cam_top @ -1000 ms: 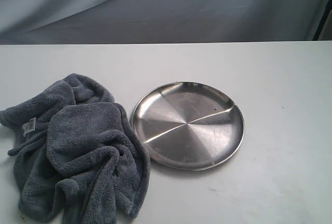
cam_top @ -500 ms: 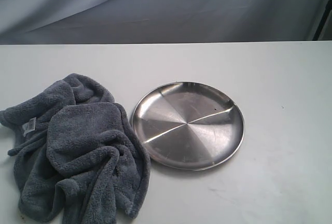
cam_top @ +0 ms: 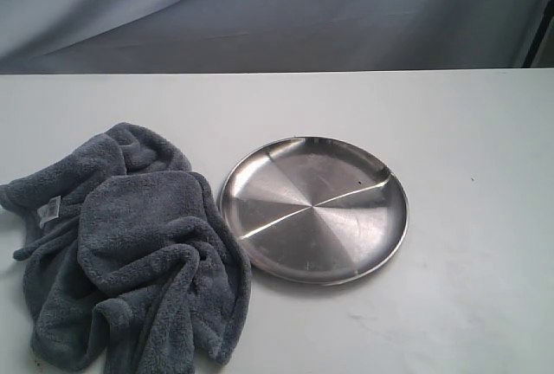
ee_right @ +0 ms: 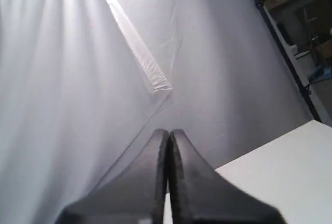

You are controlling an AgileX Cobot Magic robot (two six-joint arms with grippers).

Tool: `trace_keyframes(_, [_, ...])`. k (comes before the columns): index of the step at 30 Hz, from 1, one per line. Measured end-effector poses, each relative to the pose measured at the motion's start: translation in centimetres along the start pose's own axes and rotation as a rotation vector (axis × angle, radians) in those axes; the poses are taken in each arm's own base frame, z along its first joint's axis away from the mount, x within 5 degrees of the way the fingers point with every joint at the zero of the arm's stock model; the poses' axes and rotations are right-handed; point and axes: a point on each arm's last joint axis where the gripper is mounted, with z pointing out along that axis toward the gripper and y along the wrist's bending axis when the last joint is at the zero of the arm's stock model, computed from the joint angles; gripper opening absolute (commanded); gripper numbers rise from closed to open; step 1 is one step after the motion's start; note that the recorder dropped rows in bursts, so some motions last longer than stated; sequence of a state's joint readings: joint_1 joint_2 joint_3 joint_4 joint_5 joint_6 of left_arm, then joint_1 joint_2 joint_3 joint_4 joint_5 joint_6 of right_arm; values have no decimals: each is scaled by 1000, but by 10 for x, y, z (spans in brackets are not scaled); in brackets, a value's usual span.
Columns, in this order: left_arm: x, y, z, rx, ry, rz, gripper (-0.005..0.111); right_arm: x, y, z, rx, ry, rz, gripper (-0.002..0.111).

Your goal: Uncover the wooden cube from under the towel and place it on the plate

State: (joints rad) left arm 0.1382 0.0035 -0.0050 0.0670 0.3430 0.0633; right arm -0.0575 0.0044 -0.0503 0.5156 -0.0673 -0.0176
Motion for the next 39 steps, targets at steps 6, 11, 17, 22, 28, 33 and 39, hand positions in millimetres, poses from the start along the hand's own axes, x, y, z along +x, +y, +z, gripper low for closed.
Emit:
trace_keyframes(6, [0, 0, 0, 0, 0, 0, 0, -29, 29, 0, -73, 157, -203, 0])
trace_keyframes(11, [0, 0, 0, 0, 0, 0, 0, -45, 45, 17, -100, 320, -379, 0])
trace_keyframes(17, [0, 0, 0, 0, 0, 0, 0, -61, 59, 36, -138, 453, -464, 0])
trace_keyframes(22, [0, 0, 0, 0, 0, 0, 0, -67, 72, 54, -216, 573, -515, 0])
trace_keyframes(28, [0, 0, 0, 0, 0, 0, 0, -66, 90, 80, -319, 758, -530, 0])
trace_keyframes(33, [0, 0, 0, 0, 0, 0, 0, -59, 105, 103, -404, 844, -566, 0])
trace_keyframes(39, [0, 0, 0, 0, 0, 0, 0, -44, 123, 128, -486, 949, -586, 0])
